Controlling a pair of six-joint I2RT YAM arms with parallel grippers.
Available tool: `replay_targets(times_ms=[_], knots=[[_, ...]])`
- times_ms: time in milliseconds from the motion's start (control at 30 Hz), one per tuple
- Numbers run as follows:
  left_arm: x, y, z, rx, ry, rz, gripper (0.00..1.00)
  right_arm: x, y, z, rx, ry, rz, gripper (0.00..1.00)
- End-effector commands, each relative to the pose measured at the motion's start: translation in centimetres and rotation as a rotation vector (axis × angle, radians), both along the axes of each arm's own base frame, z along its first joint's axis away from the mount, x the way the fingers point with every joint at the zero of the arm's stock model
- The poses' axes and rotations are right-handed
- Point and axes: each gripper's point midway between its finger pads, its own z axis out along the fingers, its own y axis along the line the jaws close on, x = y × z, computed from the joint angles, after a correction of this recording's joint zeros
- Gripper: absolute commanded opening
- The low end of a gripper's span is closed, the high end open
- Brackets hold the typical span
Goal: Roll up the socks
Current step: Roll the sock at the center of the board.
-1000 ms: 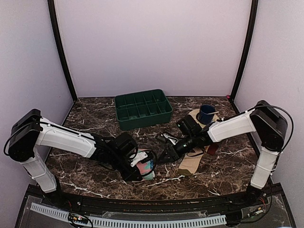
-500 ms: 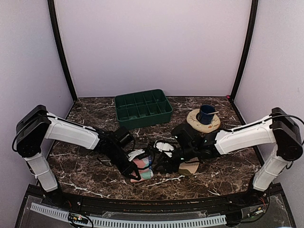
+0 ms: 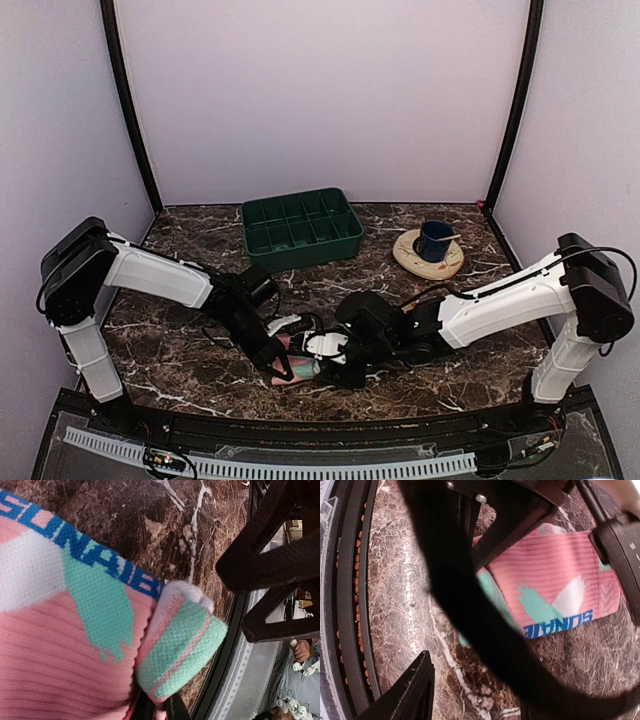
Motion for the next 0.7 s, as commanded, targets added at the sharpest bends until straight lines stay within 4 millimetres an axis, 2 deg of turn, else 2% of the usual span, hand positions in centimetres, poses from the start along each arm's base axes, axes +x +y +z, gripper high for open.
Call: replay_targets(times_ms=[0,667], knots=[[-0.9,0.6,0.1,0.016,0.063,-0.021,0.00,0.6,1.7,0.7,-0.002,-0.091,0.028,0.53],[-0.9,0.7,0.0,-0.008,0.094,-0.033,0.00,0.2,3.5,-1.5,-0.050,-0.132,0.105,0.52]])
